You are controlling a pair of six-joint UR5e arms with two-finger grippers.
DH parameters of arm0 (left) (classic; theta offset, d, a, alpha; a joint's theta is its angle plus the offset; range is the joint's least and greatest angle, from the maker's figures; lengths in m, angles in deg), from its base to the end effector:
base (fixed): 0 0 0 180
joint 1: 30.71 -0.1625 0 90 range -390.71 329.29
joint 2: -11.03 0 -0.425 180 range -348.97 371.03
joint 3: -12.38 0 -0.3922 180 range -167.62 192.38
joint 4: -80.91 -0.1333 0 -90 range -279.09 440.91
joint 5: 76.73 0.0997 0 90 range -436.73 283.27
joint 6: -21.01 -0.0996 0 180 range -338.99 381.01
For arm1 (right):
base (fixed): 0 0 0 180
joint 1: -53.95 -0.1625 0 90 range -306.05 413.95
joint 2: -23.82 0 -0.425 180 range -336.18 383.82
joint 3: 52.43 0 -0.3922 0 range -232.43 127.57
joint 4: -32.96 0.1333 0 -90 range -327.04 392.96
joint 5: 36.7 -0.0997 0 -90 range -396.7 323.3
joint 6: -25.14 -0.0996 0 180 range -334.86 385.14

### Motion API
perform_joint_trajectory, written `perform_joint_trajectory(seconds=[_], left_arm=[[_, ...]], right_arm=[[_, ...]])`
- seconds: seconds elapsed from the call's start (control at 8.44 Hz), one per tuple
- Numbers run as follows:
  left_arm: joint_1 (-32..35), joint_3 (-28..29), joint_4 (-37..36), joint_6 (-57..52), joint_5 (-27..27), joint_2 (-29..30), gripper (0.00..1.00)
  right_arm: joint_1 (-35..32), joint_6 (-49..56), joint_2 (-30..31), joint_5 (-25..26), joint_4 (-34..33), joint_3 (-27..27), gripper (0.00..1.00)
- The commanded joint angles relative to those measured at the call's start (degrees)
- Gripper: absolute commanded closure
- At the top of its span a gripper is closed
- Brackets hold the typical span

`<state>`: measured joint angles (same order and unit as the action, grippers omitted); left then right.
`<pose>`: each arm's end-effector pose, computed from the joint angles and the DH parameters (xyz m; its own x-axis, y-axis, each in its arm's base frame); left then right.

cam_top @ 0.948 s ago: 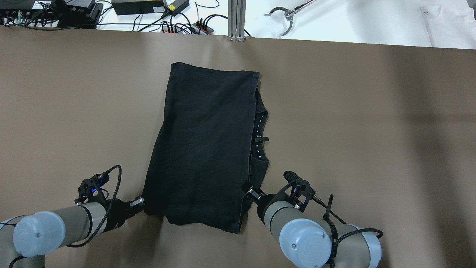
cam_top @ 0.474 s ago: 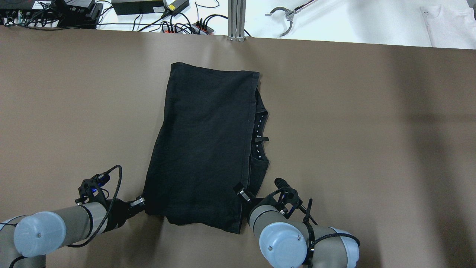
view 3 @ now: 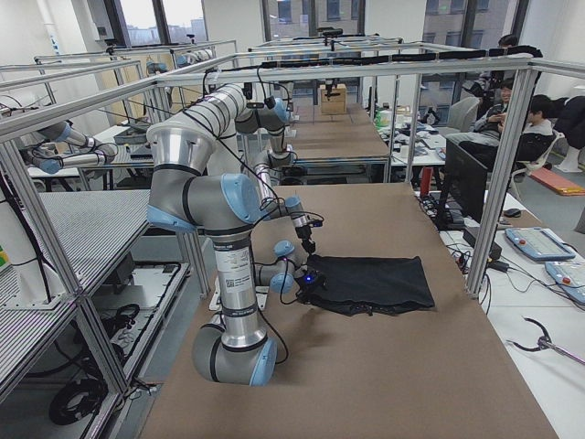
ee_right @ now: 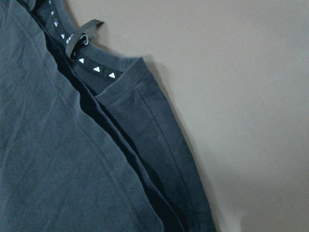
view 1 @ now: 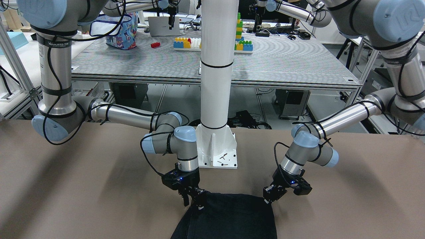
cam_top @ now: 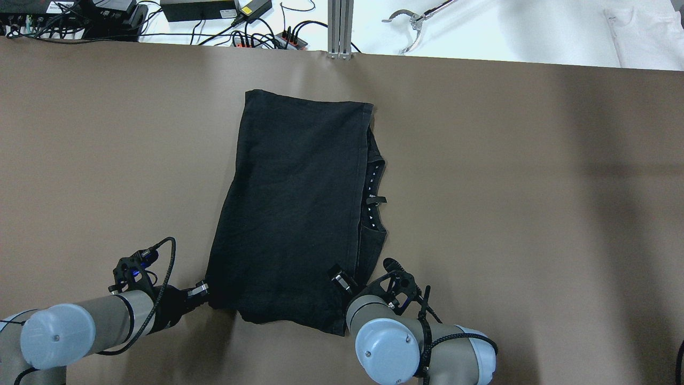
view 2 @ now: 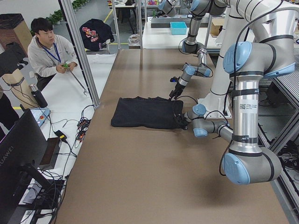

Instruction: Fold clothes

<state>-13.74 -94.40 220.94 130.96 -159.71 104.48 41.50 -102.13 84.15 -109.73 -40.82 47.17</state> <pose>0.4552 -0.2910 0.3907 0.1673 -0.4051 -0.8988 0.4859 0.8271 -0.2823 -0.5987 -0.2985 0.2553 0.1732 0.6314 0.7559 -0.6860 0.6280 -0.3674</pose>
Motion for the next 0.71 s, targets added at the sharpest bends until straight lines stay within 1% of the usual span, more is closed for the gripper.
perform_joint_trajectory(seconds=[0.0, 0.12, 0.24, 0.36, 0.47, 0.59], left_arm=[[0.0, 0.17, -0.02, 0.0, 0.01, 0.06, 1.0], [0.0, 0.17, -0.02, 0.0, -0.08, 0.15, 1.0], [0.0, 0.17, -0.02, 0.0, 0.01, 0.06, 1.0], [0.0, 0.17, -0.02, 0.0, 0.01, 0.15, 1.0], [0.0, 0.17, -0.02, 0.0, 0.01, 0.15, 1.0], [0.0, 0.26, -0.02, 0.0, 0.01, 0.15, 1.0]], right_arm=[[0.94, 0.62, -0.31, 0.0, -0.49, -0.28, 0.1], [1.29, 0.44, -0.66, 0.0, -0.49, -0.37, 0.11], [1.29, 0.01, -0.66, 0.0, -0.49, -0.37, 0.22], [1.29, -0.26, -0.57, 0.09, -0.4, -0.37, 0.38], [1.29, -0.18, -0.57, 0.09, -0.49, -0.37, 0.42], [1.29, 0.09, -0.4, 0.44, -0.49, -0.37, 0.42]])
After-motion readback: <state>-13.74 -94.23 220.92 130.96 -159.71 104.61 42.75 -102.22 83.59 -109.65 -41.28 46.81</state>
